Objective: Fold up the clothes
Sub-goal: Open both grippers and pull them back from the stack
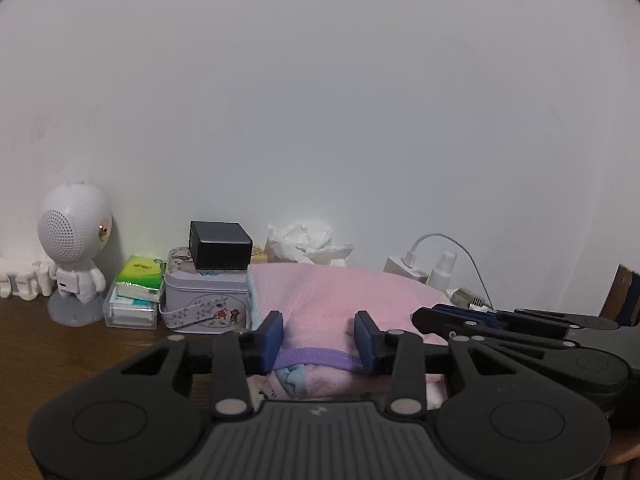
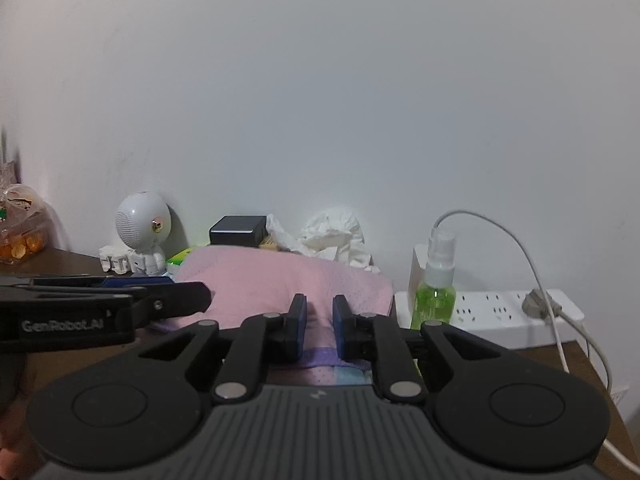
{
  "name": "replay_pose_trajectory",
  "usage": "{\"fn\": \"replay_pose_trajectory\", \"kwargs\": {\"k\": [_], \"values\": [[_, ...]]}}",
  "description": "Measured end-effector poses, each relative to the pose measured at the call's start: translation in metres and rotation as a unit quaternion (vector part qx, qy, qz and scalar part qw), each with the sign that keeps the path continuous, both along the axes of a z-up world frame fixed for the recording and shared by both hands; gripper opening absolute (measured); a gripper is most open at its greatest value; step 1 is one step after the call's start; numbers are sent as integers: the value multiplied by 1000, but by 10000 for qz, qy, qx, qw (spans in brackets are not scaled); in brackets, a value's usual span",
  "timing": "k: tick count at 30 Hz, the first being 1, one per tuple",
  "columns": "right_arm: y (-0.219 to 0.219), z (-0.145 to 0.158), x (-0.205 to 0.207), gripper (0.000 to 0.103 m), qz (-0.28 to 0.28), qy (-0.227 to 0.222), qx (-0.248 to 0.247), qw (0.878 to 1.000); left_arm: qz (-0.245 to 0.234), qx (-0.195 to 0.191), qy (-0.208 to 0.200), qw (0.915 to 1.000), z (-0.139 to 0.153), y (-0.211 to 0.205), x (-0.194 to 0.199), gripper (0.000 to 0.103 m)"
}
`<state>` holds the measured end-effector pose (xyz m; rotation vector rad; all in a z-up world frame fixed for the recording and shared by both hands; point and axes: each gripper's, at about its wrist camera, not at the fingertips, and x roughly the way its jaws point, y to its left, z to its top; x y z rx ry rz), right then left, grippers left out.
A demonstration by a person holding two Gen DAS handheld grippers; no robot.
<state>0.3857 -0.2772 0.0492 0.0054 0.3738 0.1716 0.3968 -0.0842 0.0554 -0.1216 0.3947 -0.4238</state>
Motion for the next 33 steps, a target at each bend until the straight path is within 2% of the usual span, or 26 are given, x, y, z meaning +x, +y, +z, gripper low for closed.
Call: {"fn": "replay_pose_trajectory", "kwargs": {"k": [3,6,9,11,12,14,15,17,19,20,21,22,26,29,31,33], "values": [[2,-7,-3,15,-34,-29,-15,10000,59,103,-95,9999,-5,-3,-6,38],[0,0,-10,17,-40,-93,63,9999,101,-8,-87,9999,3,1,-9,39],[-1,14,-20,34,38,-244,148,9996,202,-153,-2,9997,14,6,-12,40],[0,25,-32,47,11,-393,79,9992,484,-117,139,9987,26,8,-21,41],[1,30,-41,48,-59,-457,24,9989,574,-94,160,9982,32,12,-35,41],[2,41,-61,51,-137,-525,-28,9985,725,-48,178,9972,44,21,-70,57],[2,47,-76,53,-94,-504,-12,9987,800,-25,187,9966,50,26,-87,60],[3,58,-114,65,-8,-481,-78,9988,881,355,140,9954,56,32,-129,63],[8,64,-158,70,105,-387,-292,9988,993,853,164,9913,59,38,-178,67],[10,66,-180,74,141,-324,-411,9985,1037,956,174,9898,57,44,-204,78],[12,67,-203,76,163,-263,-508,9982,1079,1025,181,9887,55,51,-230,84],[14,66,-226,82,155,-196,-527,9983,1135,997,229,9883,51,58,-254,93],[19,47,-316,98,387,202,-62,9990,1357,848,552,9856,26,80,-335,99],[29,30,-362,99,317,555,202,9978,1410,760,863,9833,6,88,-370,101],[33,23,-382,100,201,814,564,9949,1439,702,1072,9813,-8,94,-392,101],[39,13,-397,103,223,915,795,9924,1578,703,1065,9792,-15,96,-405,102]]}}
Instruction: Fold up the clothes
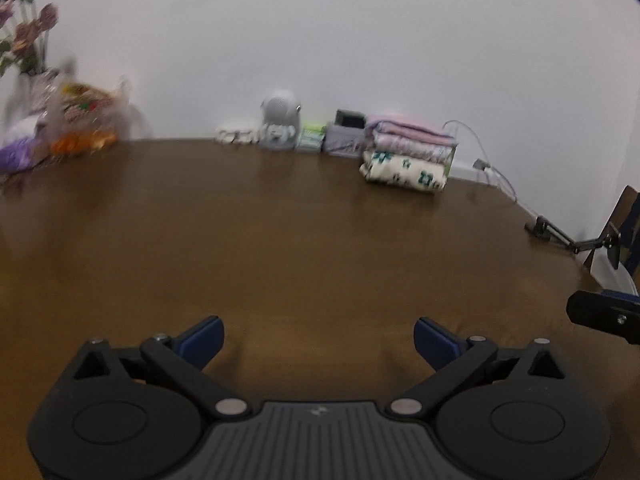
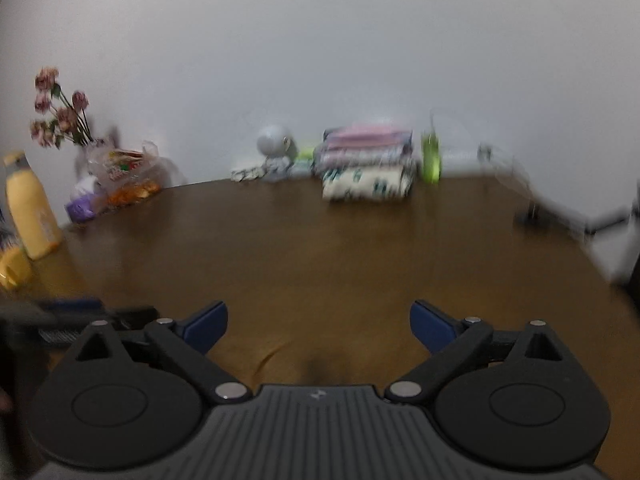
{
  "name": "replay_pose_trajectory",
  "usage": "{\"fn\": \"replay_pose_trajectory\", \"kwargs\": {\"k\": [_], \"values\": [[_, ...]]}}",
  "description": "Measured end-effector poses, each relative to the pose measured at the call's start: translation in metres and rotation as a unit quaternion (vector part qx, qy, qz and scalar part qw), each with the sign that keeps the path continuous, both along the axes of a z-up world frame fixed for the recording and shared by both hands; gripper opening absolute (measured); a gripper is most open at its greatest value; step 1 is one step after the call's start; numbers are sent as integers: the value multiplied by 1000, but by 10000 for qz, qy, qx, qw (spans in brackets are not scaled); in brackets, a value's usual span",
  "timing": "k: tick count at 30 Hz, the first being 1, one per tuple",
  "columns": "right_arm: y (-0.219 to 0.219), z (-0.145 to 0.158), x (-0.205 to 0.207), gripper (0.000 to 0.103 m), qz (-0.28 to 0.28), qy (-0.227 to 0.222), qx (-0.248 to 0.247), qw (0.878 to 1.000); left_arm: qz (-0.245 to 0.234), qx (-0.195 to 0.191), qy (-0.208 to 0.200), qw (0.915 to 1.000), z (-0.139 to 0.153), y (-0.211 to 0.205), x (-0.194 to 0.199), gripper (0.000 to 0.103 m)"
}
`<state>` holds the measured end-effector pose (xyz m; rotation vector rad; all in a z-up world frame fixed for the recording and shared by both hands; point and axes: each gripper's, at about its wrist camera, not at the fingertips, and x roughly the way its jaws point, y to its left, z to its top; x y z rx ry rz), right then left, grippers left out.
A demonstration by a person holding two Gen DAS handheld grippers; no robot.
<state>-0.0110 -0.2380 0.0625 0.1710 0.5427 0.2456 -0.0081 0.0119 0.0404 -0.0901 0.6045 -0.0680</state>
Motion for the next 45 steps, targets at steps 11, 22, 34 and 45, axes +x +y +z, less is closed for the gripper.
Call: {"fn": "replay_pose_trajectory", "kwargs": {"k": [11,22,34,45], "values": [[34,-55,1,103,-610,570,-697,9941,239,265,338,9988,-21,-3,4,103],[41,-64,11,103,-648,628,-777,9929,10,674,389,9970,-36,-23,14,103],[49,-66,13,102,-608,657,-1102,9899,53,641,423,9970,-35,-23,18,103],[49,-66,10,102,-640,640,-1103,9898,42,634,381,9973,-35,-21,13,103]]}}
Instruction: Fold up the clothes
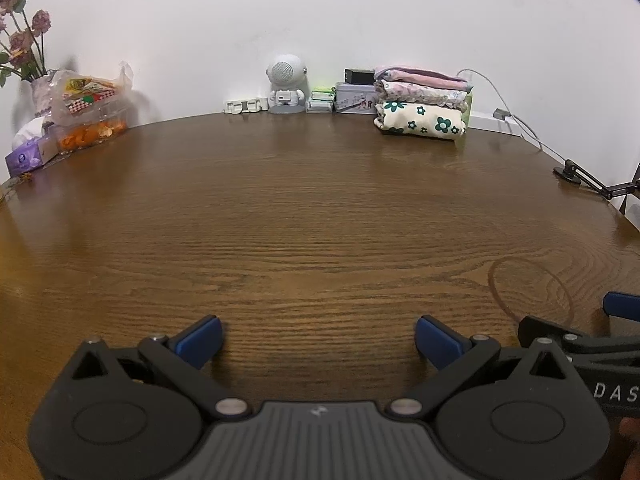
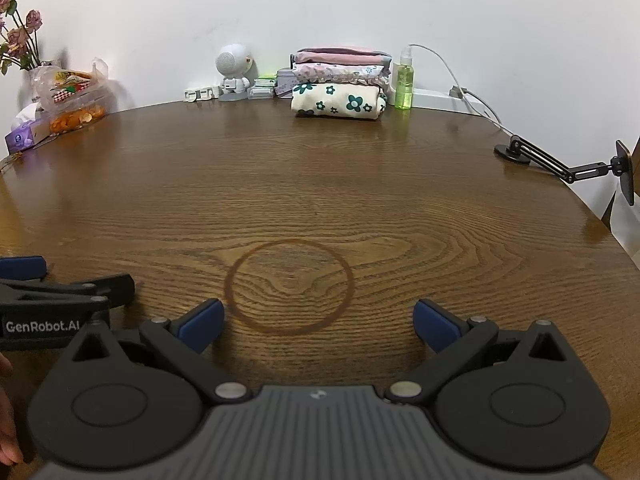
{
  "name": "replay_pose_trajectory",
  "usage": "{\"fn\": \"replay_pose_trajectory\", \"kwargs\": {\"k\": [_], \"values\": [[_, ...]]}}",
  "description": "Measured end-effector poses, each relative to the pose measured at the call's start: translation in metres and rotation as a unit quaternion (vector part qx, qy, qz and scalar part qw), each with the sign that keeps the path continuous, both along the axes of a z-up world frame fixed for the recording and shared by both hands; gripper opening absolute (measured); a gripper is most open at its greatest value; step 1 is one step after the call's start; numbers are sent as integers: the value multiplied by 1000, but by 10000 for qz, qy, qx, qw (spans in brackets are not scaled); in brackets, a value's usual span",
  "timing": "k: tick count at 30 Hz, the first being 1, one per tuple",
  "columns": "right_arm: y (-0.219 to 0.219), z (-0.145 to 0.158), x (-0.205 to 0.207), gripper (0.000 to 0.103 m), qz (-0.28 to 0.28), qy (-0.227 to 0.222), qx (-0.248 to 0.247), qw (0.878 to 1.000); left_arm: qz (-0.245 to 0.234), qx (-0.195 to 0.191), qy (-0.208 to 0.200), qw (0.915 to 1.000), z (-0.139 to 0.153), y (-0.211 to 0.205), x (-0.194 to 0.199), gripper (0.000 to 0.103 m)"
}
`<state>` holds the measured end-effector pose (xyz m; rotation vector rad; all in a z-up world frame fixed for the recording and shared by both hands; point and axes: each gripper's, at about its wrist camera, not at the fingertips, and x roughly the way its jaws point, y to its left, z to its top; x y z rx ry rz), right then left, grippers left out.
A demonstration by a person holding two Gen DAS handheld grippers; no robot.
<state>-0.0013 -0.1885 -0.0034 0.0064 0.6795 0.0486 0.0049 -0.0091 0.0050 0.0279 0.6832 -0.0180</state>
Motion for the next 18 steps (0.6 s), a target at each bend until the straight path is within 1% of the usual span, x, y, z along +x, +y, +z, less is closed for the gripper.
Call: {"fn": "replay_pose_trajectory", "kwargs": {"k": [9,18], "values": [[0,0,-2,102,3,-5,0,10000,164,3,-50,9999,0,0,-8,103],[-1,0,0,102,9,-8,2,10000,34,1,-44,10000,2,1,-6,103]]}}
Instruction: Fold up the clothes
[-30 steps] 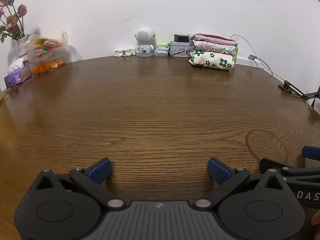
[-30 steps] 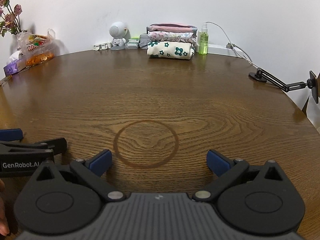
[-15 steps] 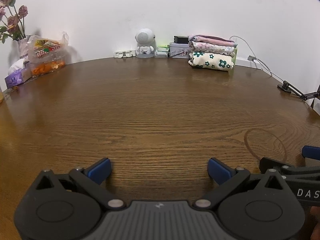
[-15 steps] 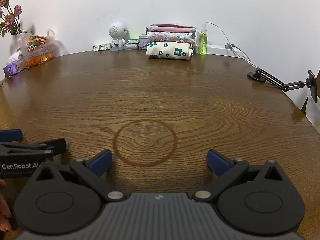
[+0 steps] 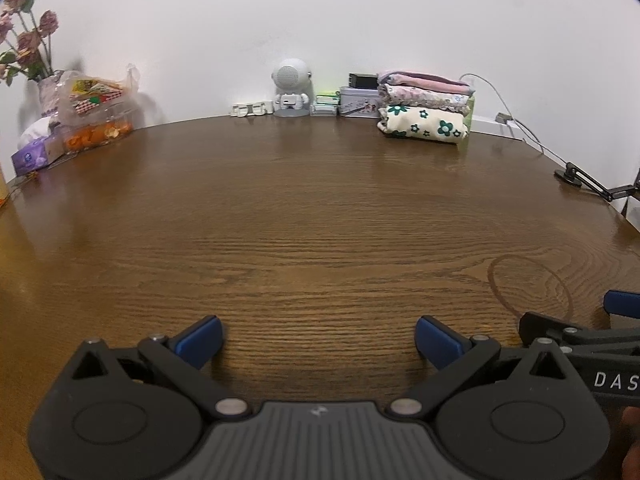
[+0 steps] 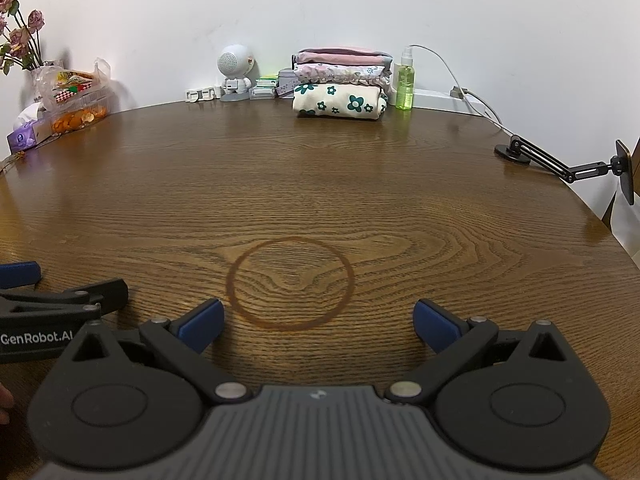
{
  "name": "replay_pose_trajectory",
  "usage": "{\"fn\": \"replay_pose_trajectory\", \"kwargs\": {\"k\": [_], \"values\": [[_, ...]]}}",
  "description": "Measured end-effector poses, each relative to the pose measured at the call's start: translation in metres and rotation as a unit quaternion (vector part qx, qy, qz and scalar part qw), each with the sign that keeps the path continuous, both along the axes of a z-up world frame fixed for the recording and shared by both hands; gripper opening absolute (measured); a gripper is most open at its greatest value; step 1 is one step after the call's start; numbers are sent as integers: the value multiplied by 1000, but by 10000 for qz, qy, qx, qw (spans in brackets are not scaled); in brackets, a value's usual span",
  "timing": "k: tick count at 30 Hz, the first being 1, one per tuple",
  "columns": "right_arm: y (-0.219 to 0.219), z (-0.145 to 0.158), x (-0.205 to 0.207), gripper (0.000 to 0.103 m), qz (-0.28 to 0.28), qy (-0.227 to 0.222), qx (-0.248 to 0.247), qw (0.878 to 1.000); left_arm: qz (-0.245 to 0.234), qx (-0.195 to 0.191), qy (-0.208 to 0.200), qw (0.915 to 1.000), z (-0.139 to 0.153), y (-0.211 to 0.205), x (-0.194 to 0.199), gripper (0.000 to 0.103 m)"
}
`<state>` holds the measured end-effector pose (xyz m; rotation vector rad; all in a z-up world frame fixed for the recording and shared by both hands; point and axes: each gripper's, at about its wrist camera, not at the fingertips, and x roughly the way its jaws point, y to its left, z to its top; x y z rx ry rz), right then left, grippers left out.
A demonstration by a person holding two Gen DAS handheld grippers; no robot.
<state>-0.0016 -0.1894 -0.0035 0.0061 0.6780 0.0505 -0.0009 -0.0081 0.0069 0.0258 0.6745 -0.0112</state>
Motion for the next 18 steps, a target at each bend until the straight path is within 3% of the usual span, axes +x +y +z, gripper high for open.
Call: {"fn": "replay_pose_trajectory", "kwargs": {"k": [18], "values": [[1,0,0,102,41,-3,-24,10000,73,-9,7,10000,0,-1,2,103]]}}
